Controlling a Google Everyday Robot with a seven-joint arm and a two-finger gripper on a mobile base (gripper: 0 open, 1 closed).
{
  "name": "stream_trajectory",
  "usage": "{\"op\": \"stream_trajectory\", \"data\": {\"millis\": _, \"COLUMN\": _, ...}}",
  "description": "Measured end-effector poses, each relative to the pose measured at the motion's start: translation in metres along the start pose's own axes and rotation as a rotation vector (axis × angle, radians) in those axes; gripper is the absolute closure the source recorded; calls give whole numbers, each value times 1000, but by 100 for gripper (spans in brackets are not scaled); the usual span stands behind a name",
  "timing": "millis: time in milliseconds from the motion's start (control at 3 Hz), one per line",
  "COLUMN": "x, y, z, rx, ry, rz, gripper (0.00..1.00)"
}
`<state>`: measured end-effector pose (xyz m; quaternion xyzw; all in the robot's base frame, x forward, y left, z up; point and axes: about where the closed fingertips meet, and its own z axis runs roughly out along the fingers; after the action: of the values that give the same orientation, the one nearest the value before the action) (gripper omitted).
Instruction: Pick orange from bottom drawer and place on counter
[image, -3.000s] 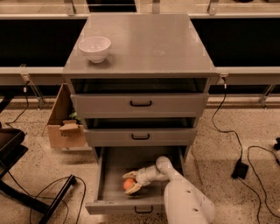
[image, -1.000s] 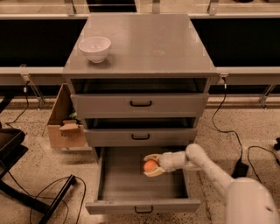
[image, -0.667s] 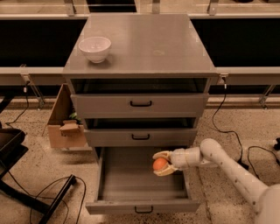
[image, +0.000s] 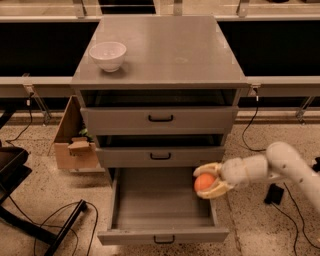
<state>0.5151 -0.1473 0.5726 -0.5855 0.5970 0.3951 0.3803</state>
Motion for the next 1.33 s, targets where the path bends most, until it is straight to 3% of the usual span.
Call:
{"op": "stream_trajectory", "data": {"millis": 333, "x": -49, "y": 4, "z": -45, "rx": 23, "ry": -10, "rz": -1, "gripper": 100}}
{"op": "stream_trajectory", "data": {"millis": 667, "x": -49, "y": 4, "z": -45, "rx": 23, "ry": -10, "rz": -1, "gripper": 100}}
{"op": "stream_trajectory", "data": {"millis": 1000, "x": -92, "y": 0, "z": -68, "rx": 59, "ry": -7, "rz": -1, "gripper": 100}}
{"op": "stream_trajectory", "data": {"millis": 1333, "x": -152, "y": -14, "z": -100, "rx": 101, "ry": -59, "rz": 1, "gripper": 100}}
